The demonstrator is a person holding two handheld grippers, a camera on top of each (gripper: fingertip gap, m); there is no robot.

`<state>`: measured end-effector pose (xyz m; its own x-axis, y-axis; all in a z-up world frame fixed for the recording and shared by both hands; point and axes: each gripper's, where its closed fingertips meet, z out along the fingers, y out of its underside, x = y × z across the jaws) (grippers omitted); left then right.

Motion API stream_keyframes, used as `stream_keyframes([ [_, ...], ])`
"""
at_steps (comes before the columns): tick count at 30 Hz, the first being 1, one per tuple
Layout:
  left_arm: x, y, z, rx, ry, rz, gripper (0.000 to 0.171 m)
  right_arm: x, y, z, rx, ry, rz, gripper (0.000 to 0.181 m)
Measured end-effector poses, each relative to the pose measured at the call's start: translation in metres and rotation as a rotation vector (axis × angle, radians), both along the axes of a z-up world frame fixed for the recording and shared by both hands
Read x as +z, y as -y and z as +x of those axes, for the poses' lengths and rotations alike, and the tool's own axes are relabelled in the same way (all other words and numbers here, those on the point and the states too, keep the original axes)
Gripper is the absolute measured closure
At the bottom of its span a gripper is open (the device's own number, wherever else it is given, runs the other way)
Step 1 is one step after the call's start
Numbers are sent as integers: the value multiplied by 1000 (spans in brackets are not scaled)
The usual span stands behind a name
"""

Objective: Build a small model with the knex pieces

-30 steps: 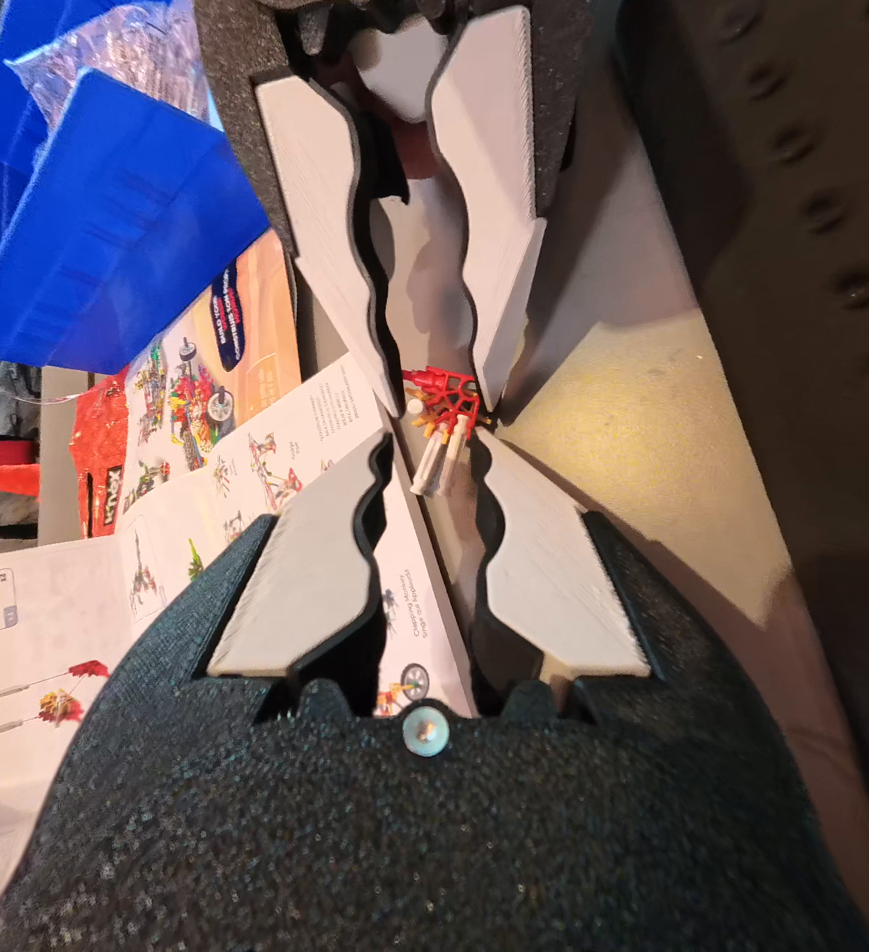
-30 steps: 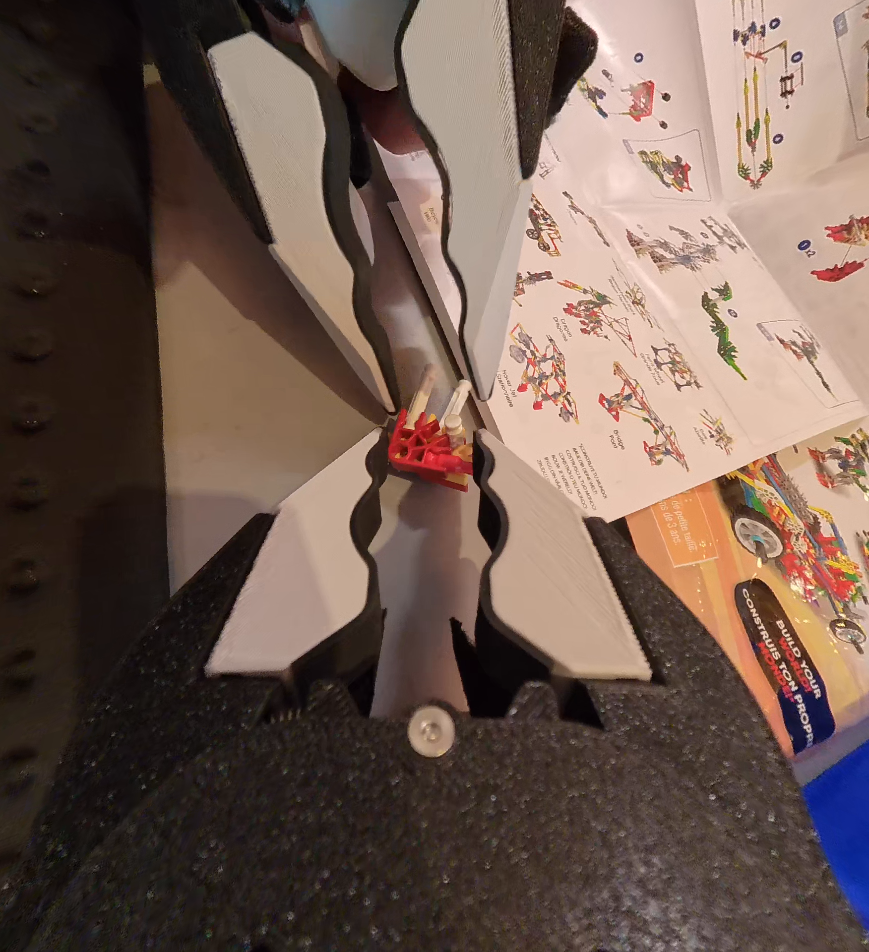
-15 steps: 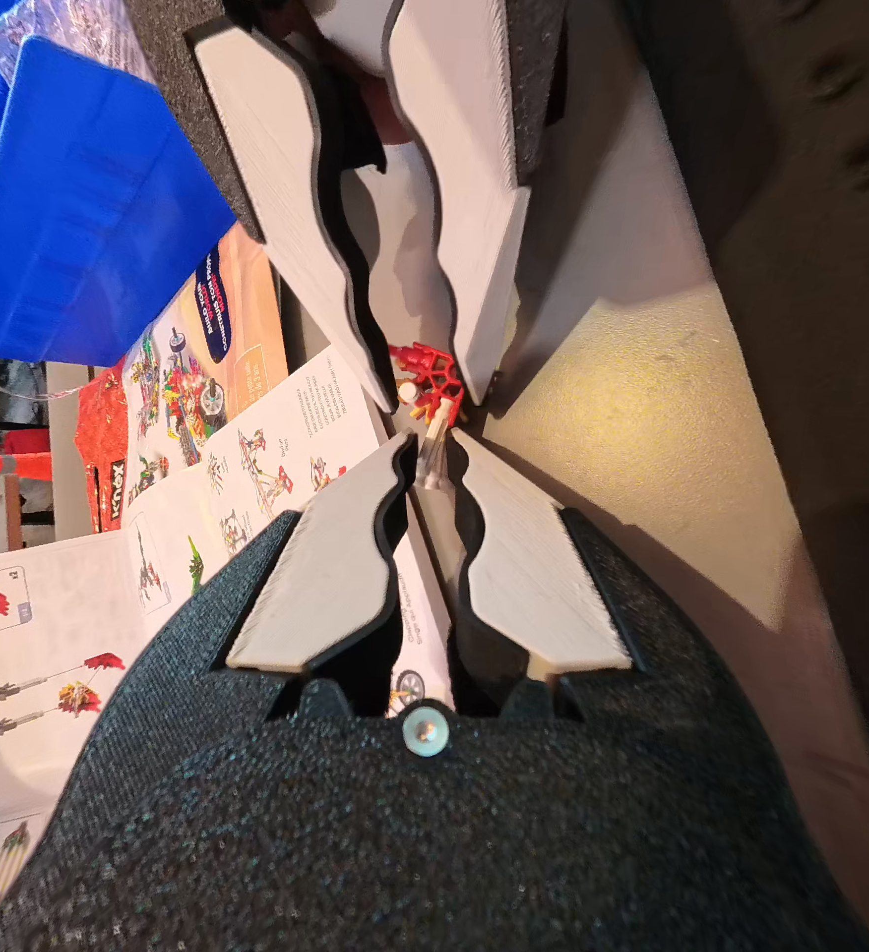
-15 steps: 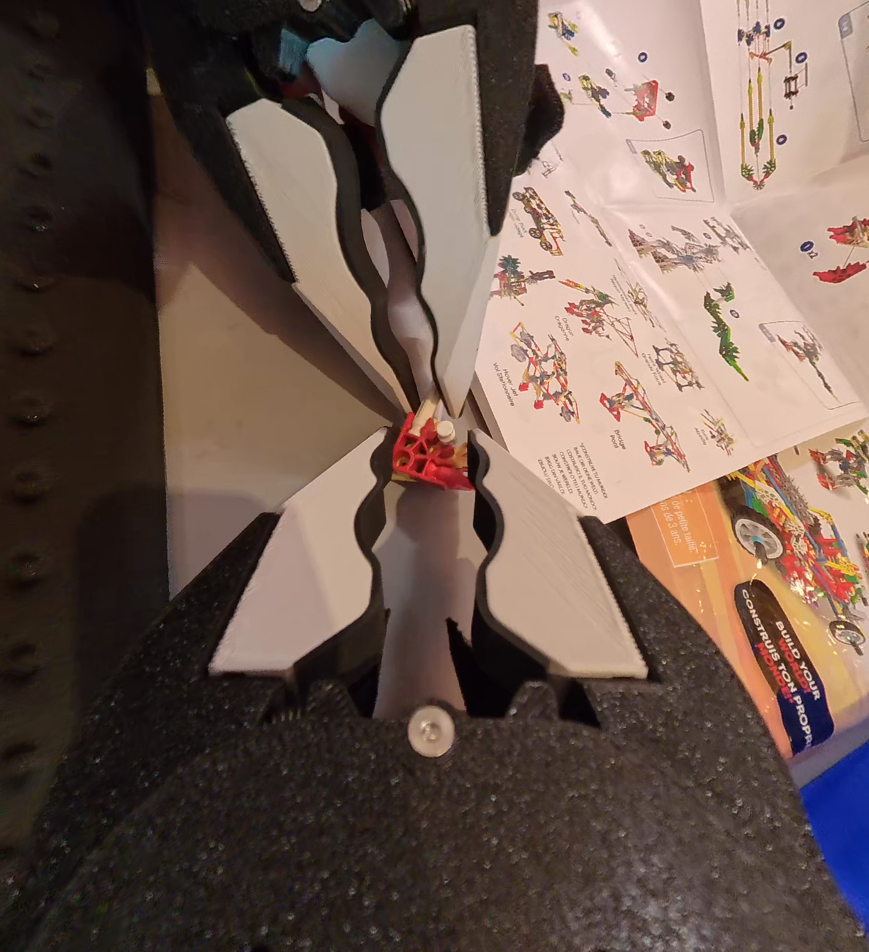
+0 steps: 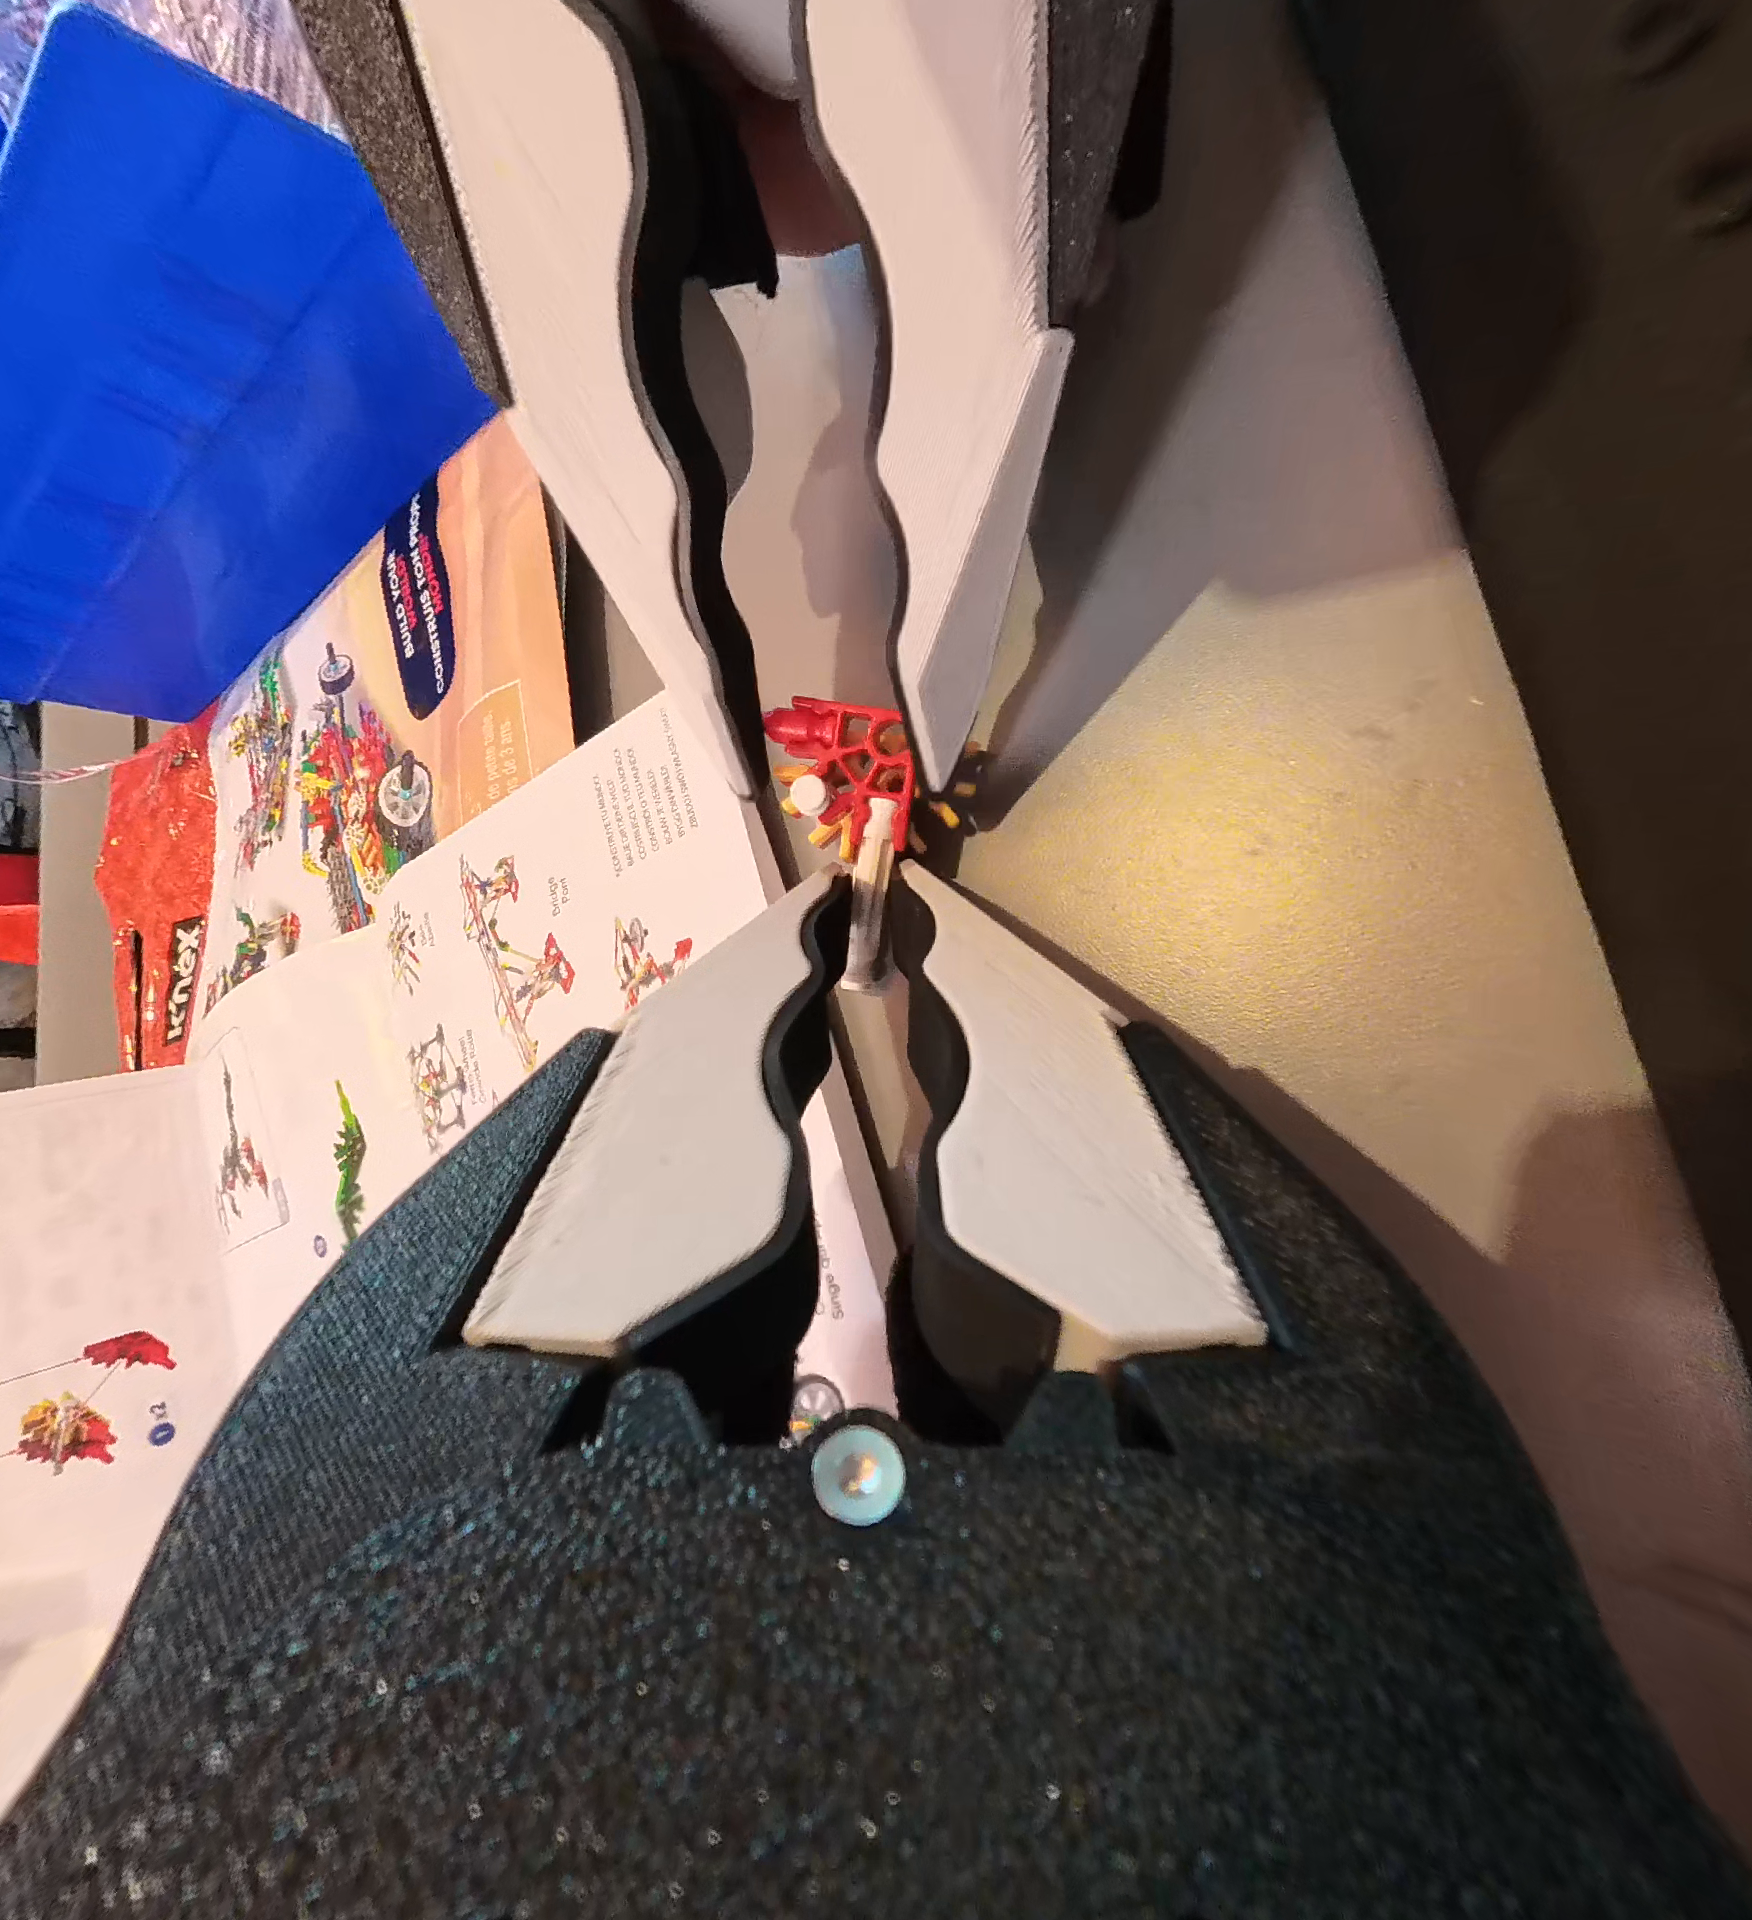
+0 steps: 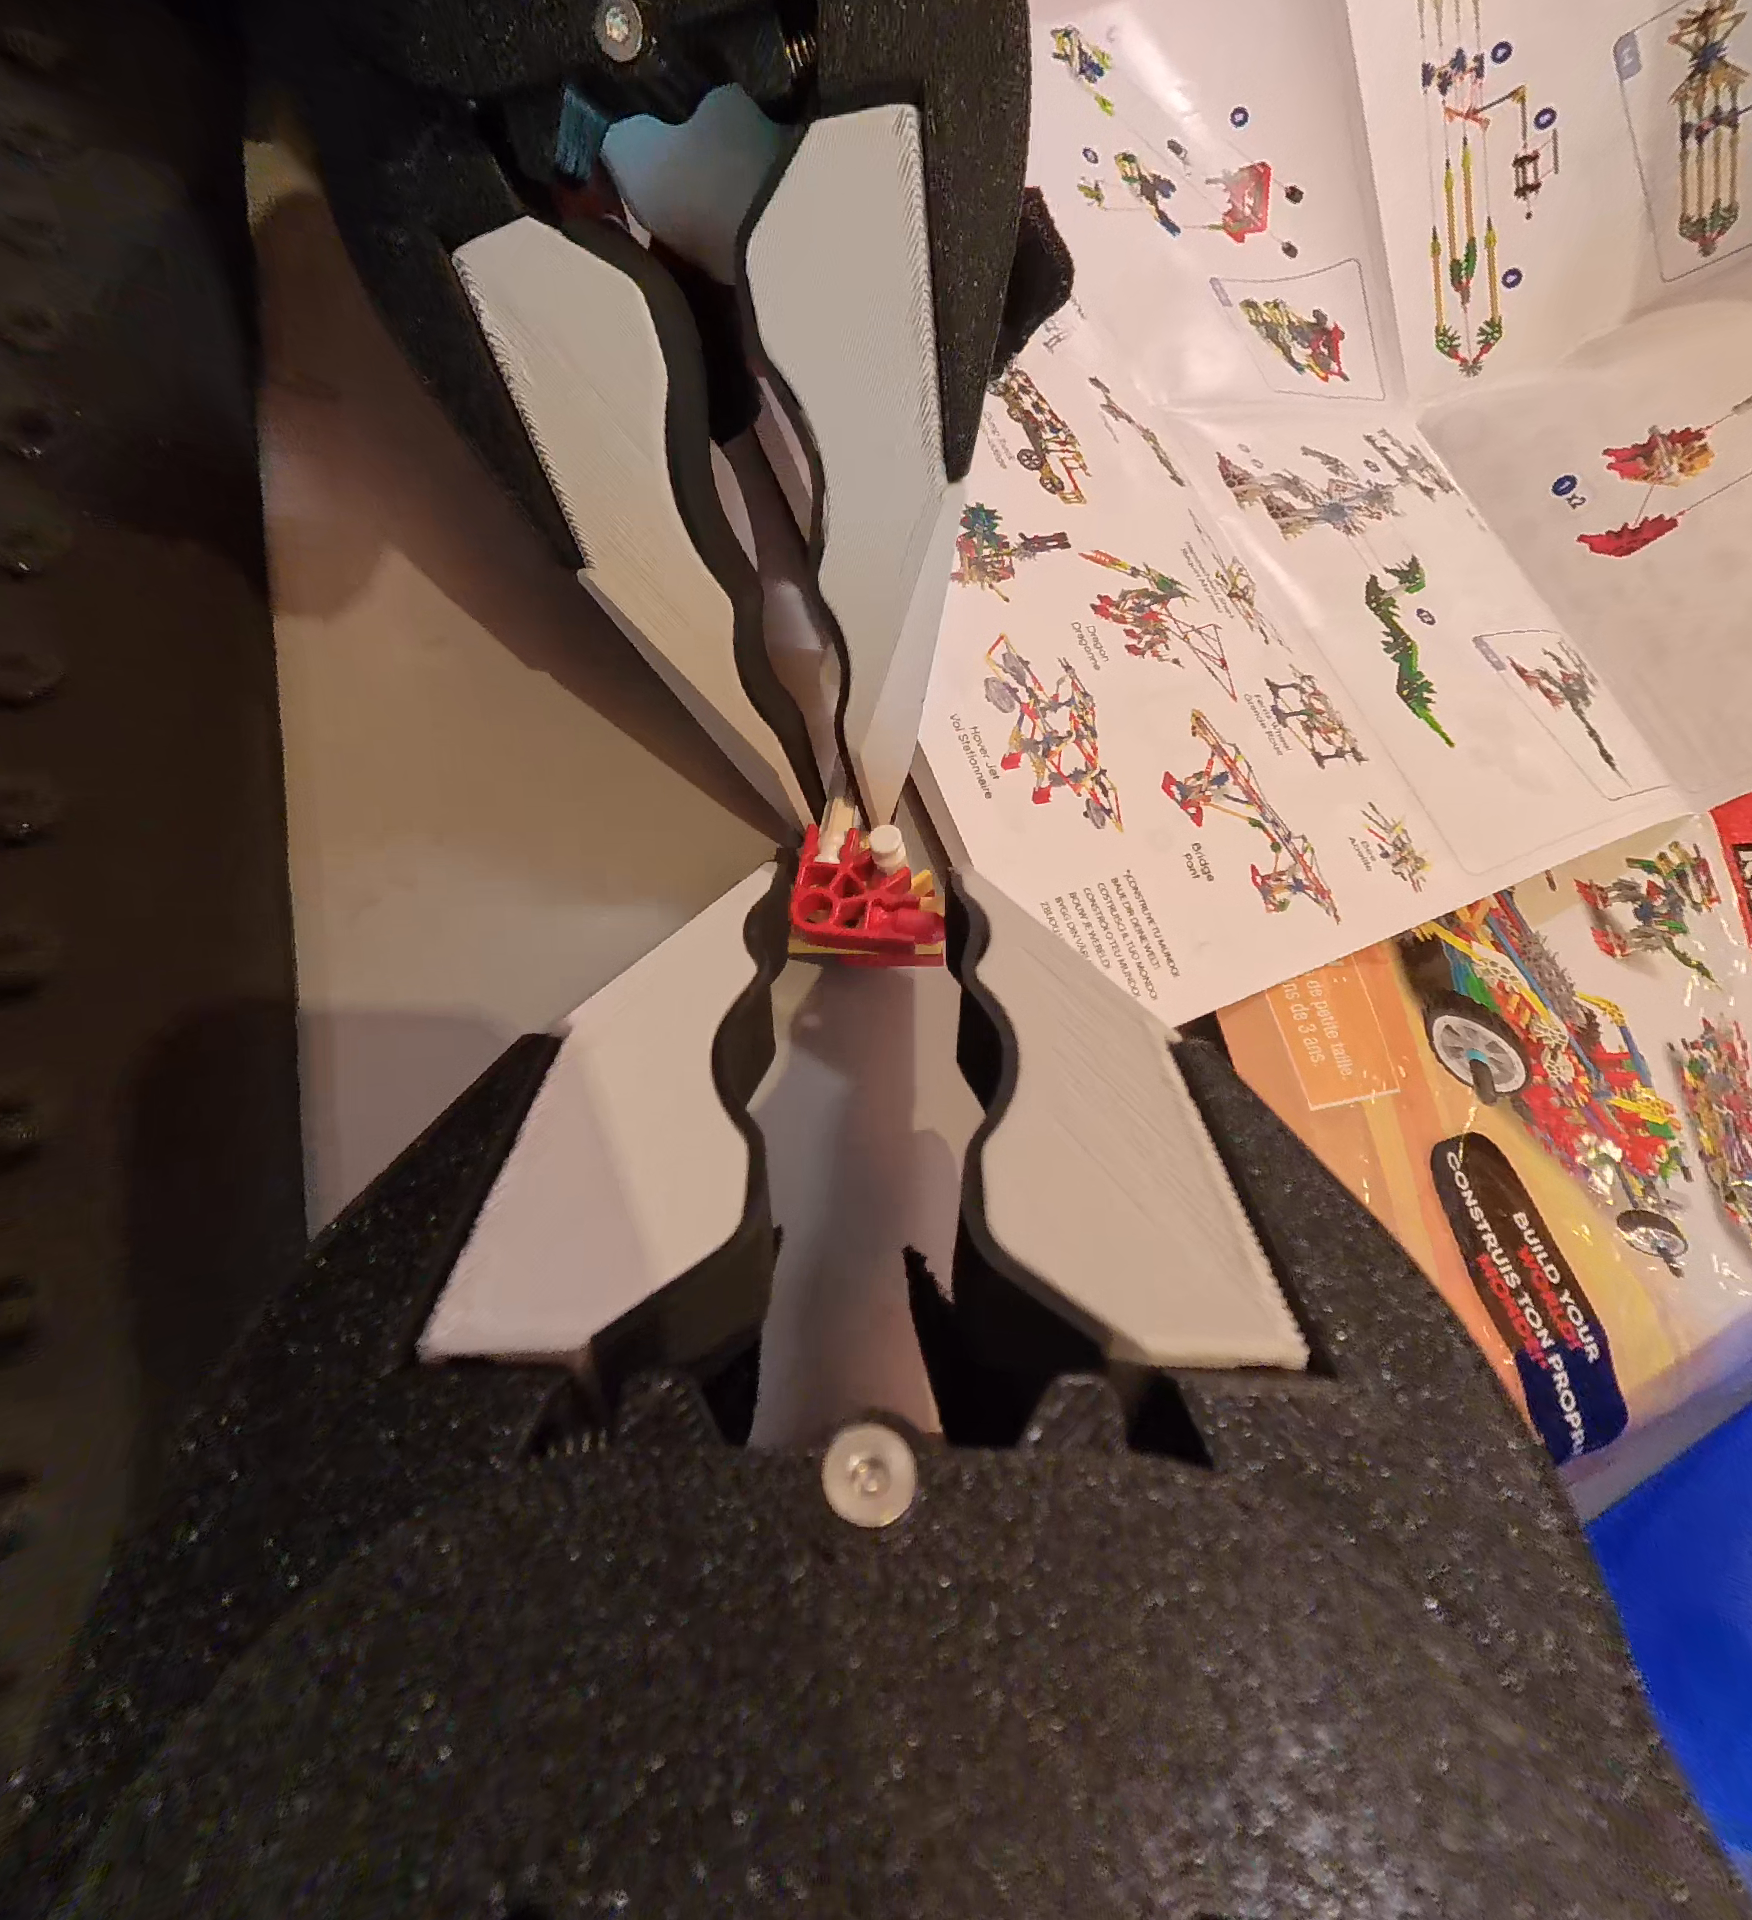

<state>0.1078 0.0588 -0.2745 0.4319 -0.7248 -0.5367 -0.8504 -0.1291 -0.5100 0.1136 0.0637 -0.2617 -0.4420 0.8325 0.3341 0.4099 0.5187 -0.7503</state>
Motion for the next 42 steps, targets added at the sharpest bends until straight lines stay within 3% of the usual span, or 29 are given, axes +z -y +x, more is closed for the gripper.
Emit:
stream_keyframes([
  [8,1,-2,0,24,44,-10,166,-1,0,1,17,12,-4,153],
  [11,3,-6,-3,65,59,-7,154,-2,0,1,17,14,-10,155],
  [17,-3,-4,-1,80,57,-55,164,-2,0,-2,17,16,-15,158],
  [23,-4,-3,0,88,153,-115,168,-2,0,-3,24,27,-38,159],
  [32,-4,-3,2,-22,132,-142,168,-1,4,6,135,116,-66,146],
  [42,-5,-1,1,-130,150,-227,169,-1,-1,3,234,173,9,155],
])
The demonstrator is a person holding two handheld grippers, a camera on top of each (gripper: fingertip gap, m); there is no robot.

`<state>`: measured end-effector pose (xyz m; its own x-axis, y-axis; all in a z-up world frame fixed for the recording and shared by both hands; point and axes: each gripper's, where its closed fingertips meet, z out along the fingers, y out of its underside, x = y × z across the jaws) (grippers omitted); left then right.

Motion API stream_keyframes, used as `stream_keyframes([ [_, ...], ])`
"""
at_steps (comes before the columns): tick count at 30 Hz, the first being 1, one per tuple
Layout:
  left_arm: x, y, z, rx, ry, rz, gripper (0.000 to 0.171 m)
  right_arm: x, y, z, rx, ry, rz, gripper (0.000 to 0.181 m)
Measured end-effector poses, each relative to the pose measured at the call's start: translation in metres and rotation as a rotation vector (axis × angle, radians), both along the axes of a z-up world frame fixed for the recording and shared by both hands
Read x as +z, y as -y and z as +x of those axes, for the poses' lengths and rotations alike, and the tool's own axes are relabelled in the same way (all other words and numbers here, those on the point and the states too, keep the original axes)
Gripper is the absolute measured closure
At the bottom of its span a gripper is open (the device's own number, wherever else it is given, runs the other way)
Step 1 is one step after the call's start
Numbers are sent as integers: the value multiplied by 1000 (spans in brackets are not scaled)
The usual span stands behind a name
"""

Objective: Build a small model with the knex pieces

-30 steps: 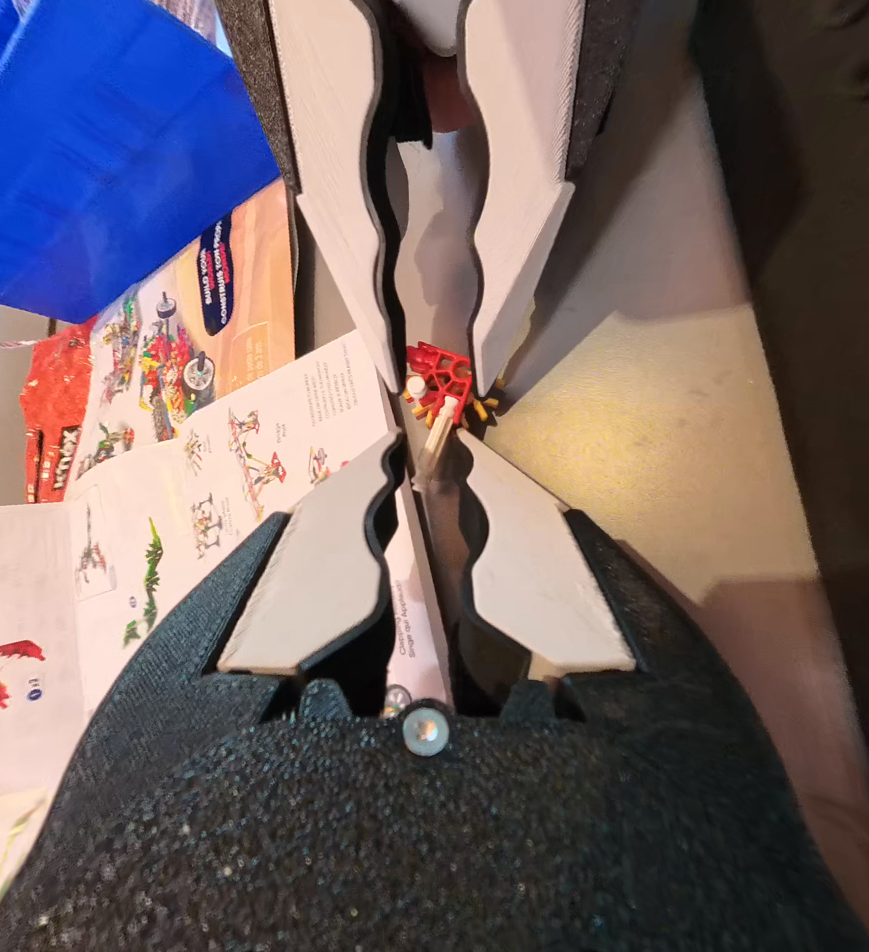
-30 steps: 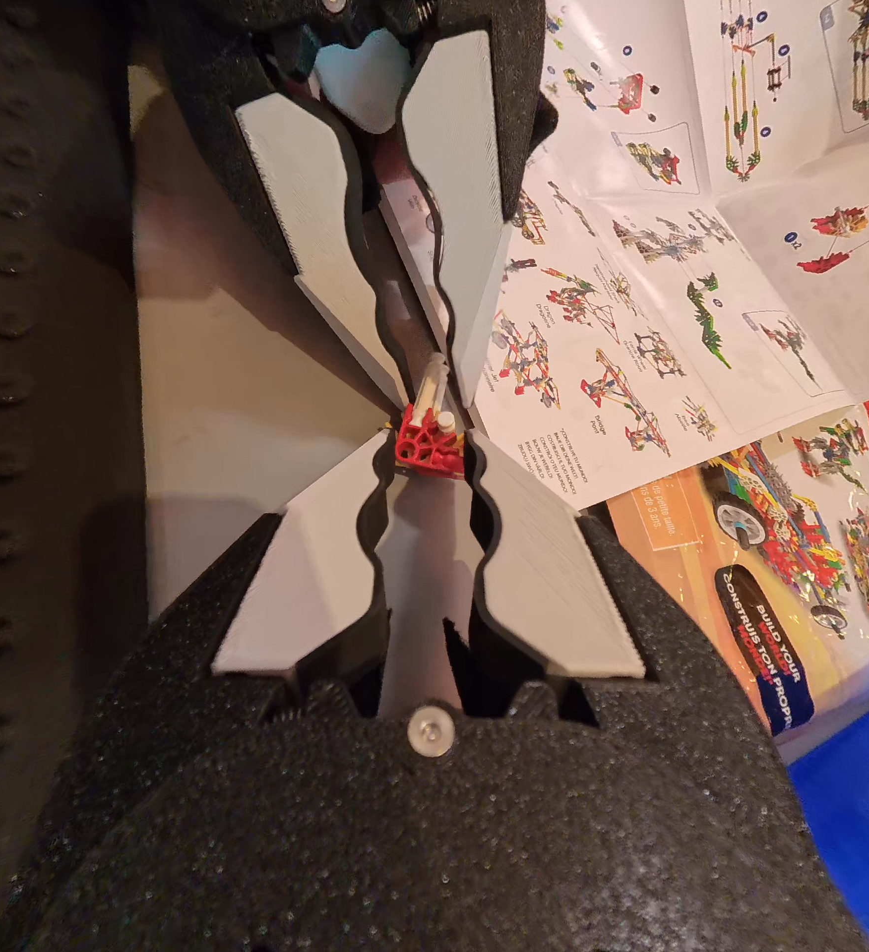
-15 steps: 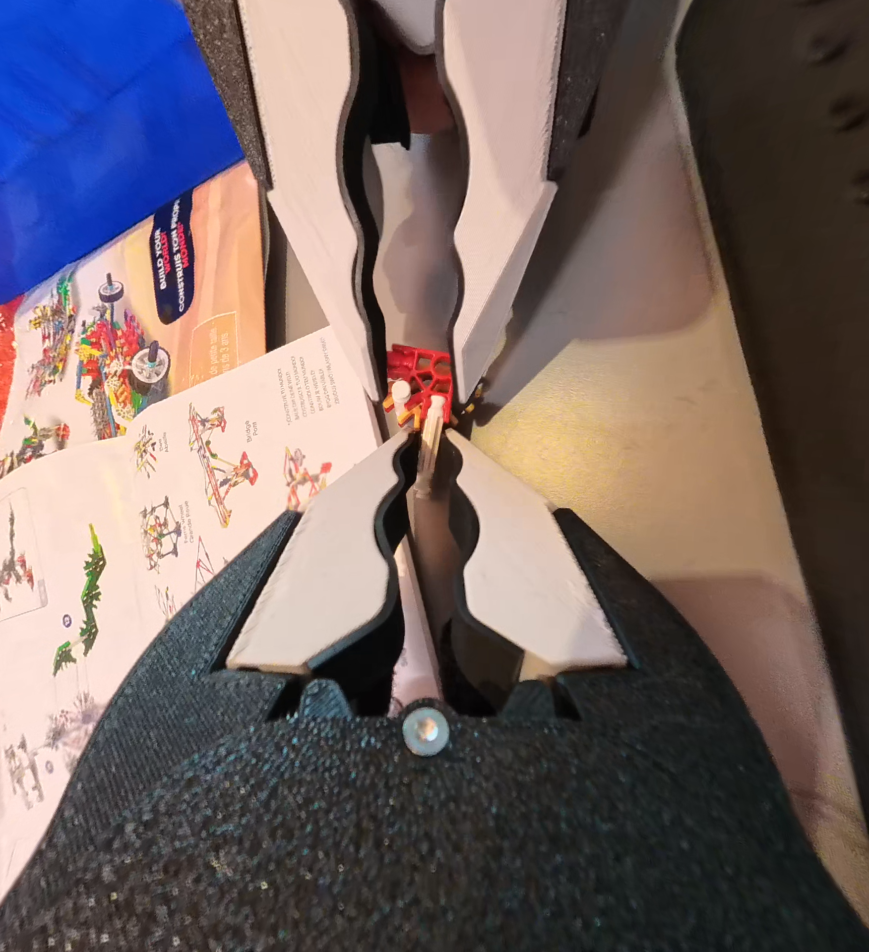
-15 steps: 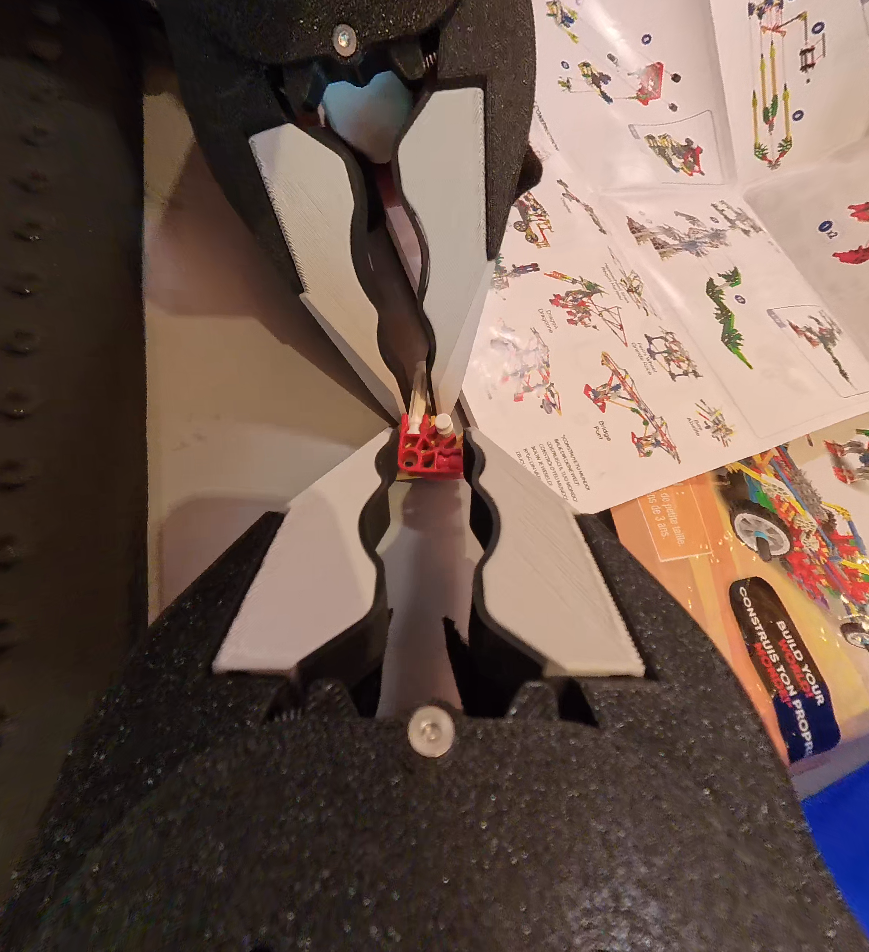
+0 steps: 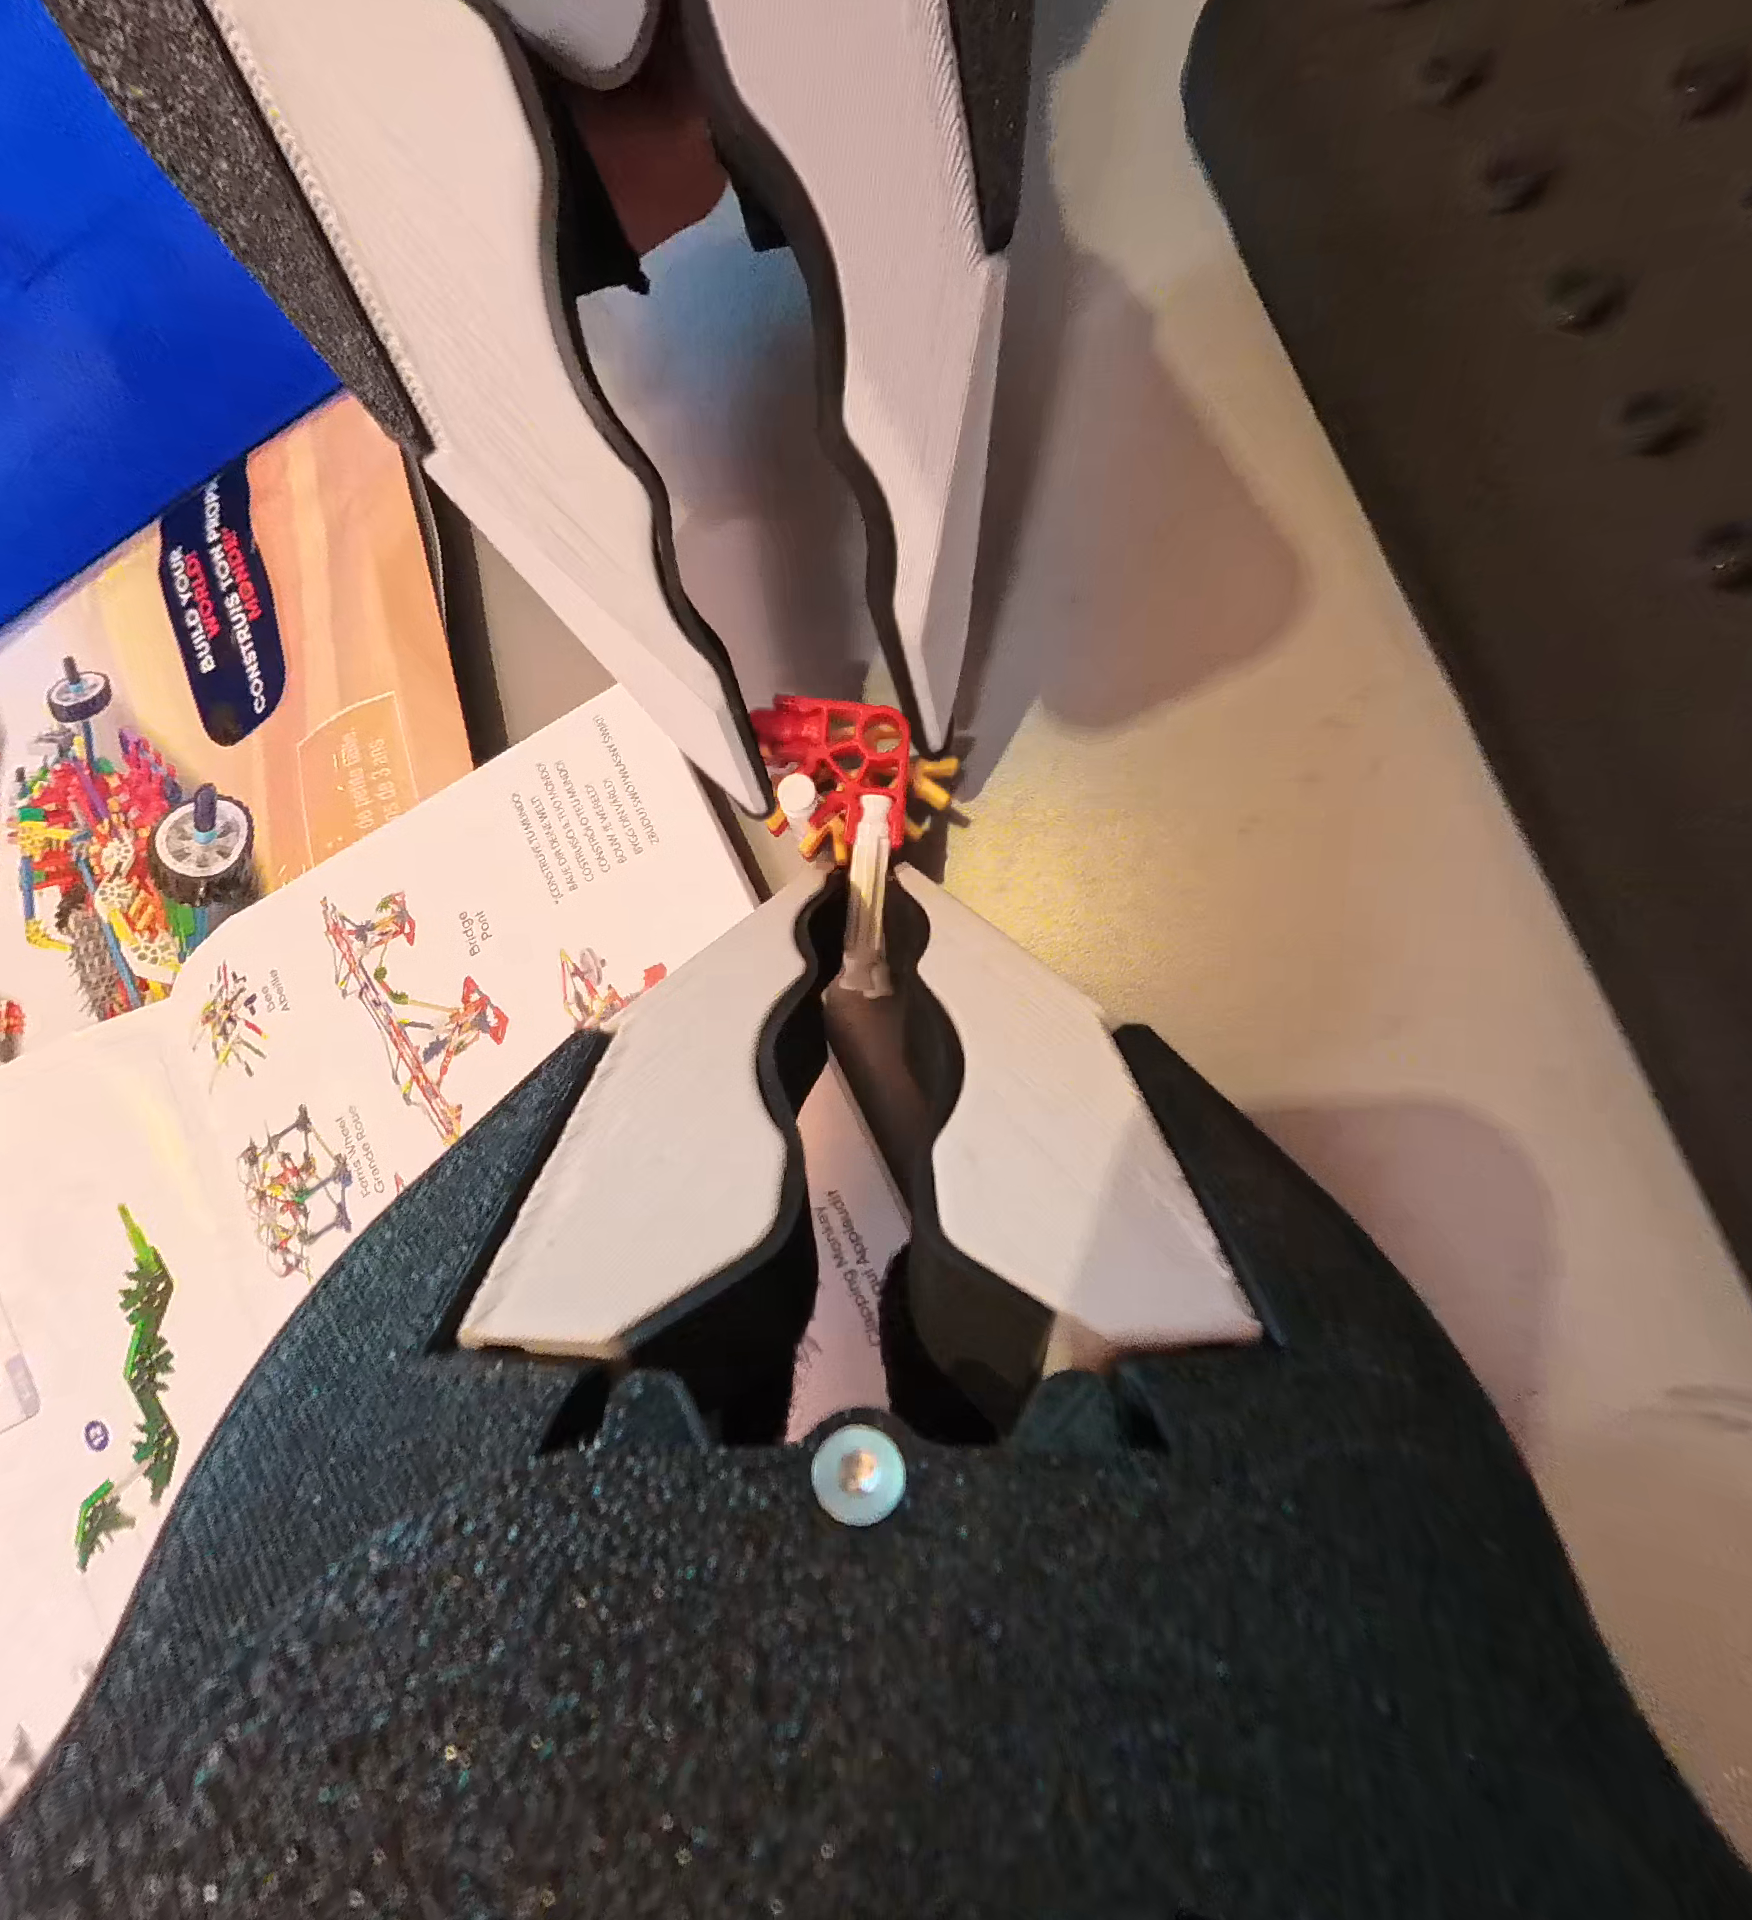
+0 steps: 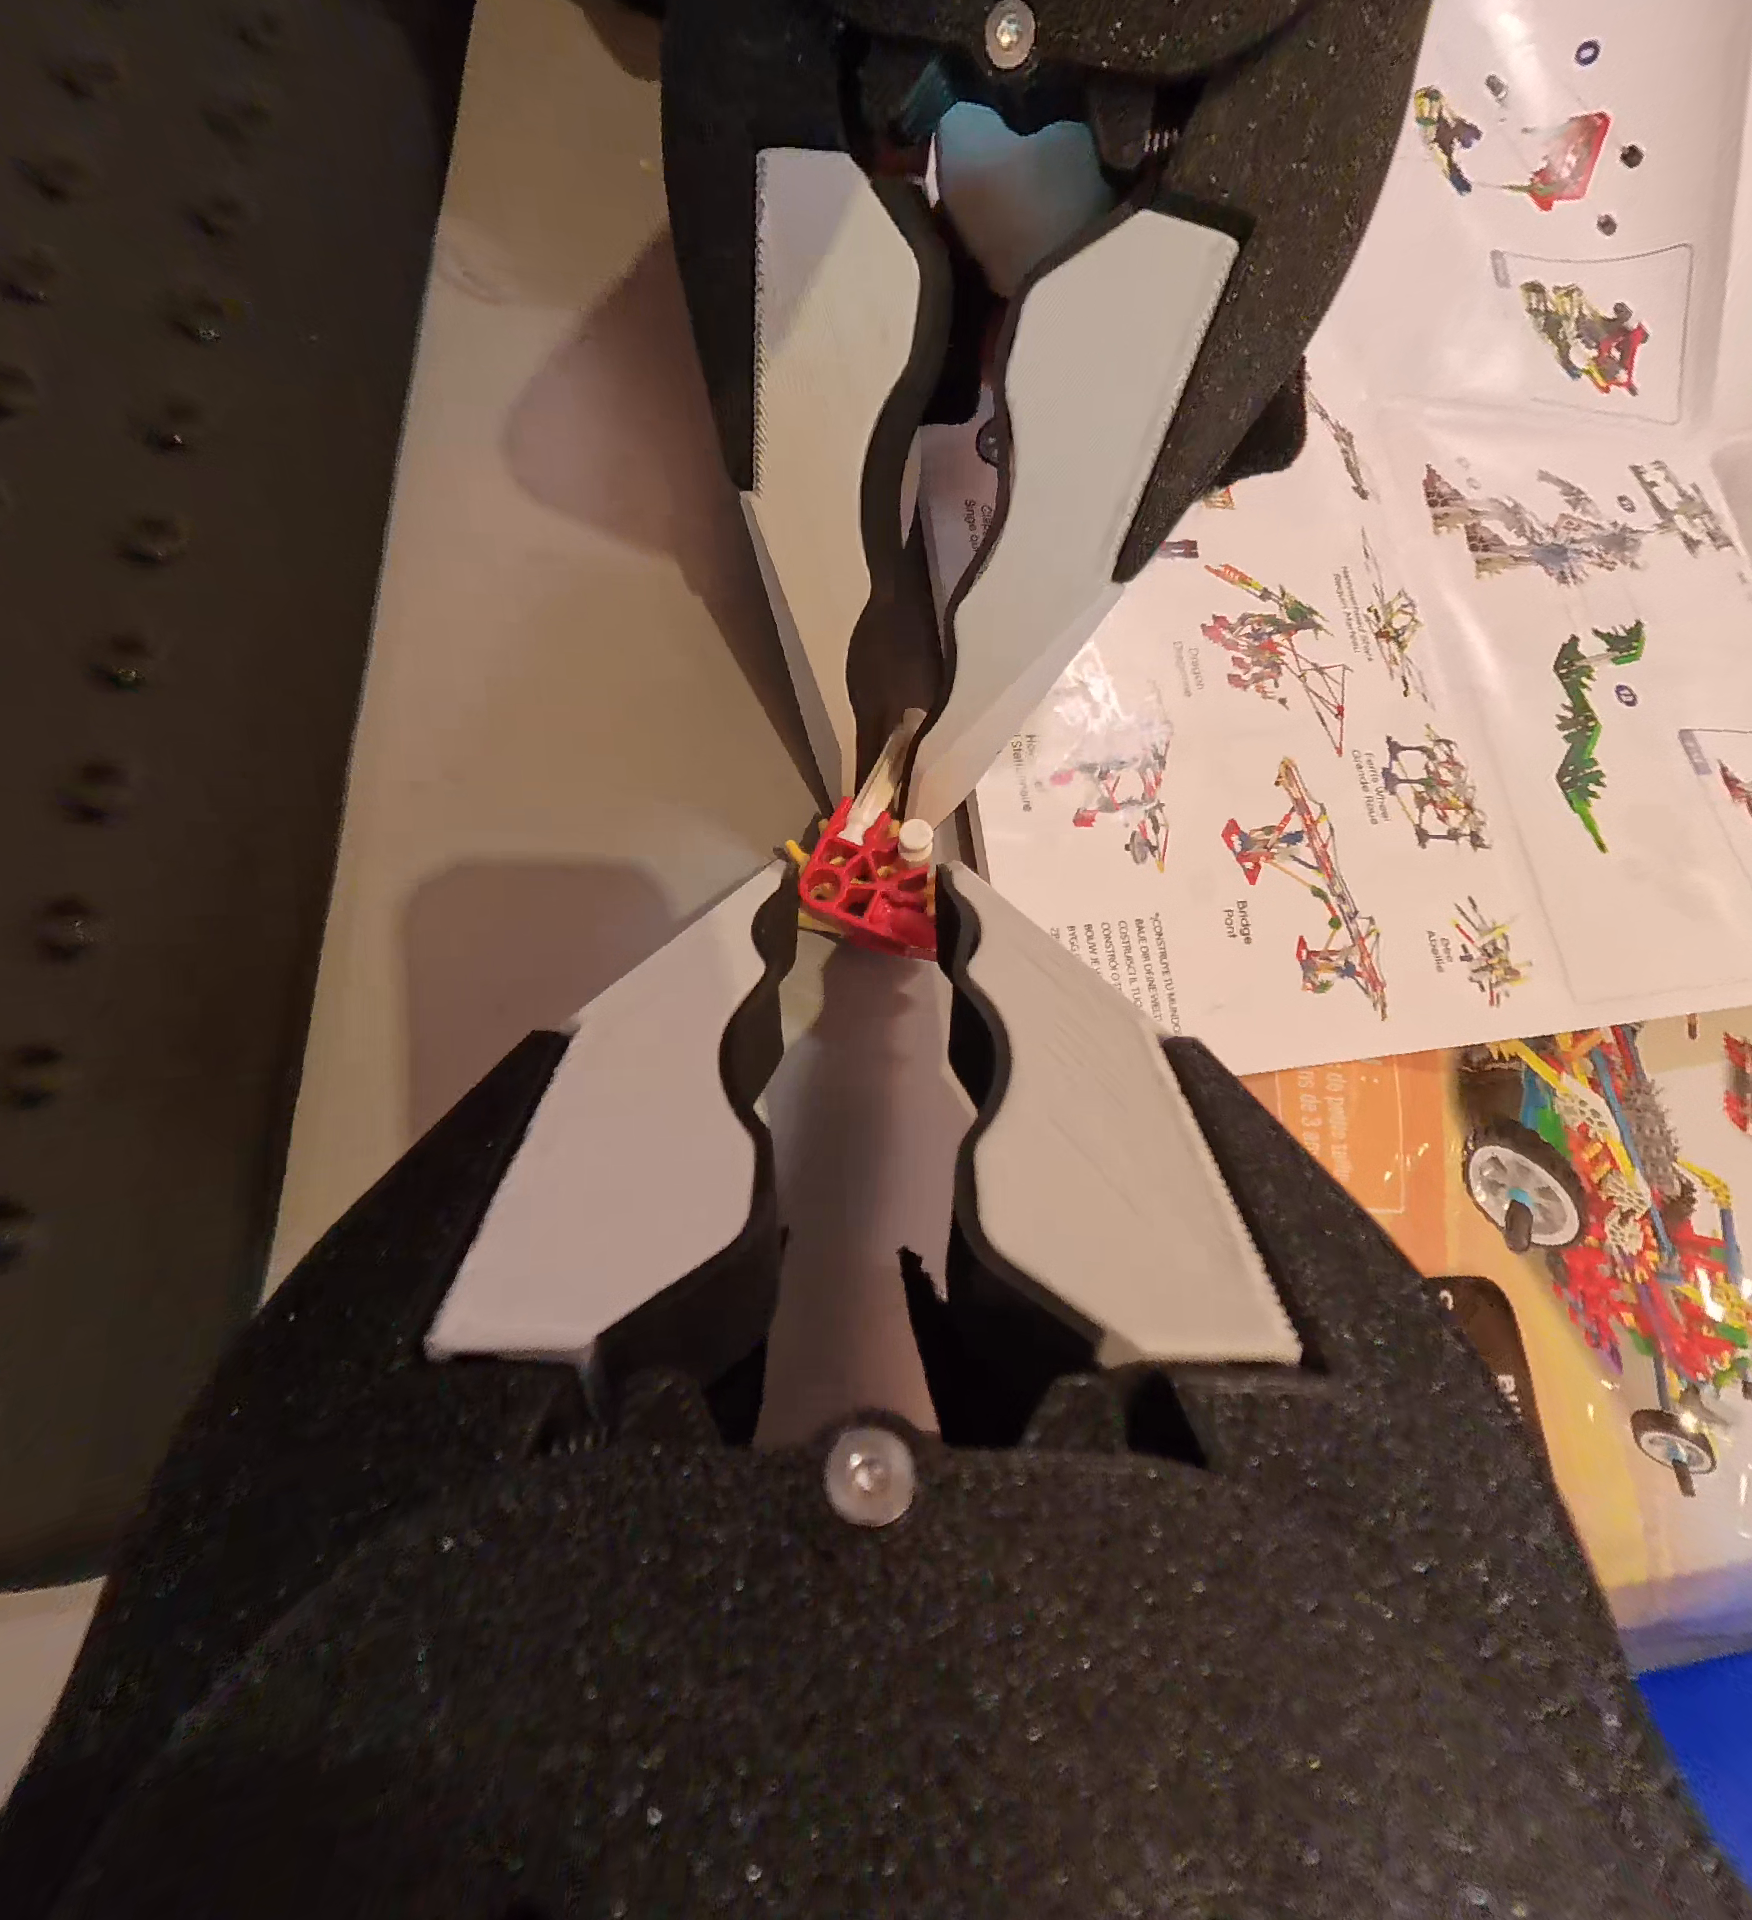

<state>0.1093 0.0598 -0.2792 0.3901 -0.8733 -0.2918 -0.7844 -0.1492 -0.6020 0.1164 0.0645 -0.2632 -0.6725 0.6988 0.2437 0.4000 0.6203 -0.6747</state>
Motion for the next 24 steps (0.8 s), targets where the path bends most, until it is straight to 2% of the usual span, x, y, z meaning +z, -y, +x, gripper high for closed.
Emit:
stream_keyframes([
  [5,-1,-2,1,-29,1,-24,170,2,-4,2,4,33,-25,152],
  [24,-1,-10,-2,36,2,-20,168,1,-9,-4,-43,24,-216,155],
])
